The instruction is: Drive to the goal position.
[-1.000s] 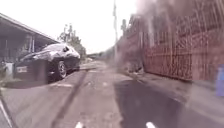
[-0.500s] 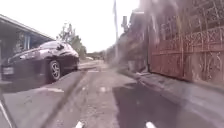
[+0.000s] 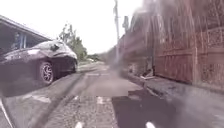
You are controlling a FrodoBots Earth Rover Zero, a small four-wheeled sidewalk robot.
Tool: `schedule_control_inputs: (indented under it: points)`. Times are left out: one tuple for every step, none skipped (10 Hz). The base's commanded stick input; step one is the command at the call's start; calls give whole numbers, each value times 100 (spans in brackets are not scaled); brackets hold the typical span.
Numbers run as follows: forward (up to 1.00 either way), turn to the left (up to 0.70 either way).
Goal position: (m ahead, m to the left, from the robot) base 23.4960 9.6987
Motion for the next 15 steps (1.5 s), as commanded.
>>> schedule_control_inputs:
  points:
    - [100, 0]
    - [100, 0]
    - [100, 0]
    - [100, 0]
    - [100, 0]
    - [100, 0]
    - [100, 0]
    - [100, 0]
    - [100, 17]
    - [100, 37]
    - [100, 40]
    - [100, 40]
    - [100, 40]
    - [100, 21]
    - [100, 0]
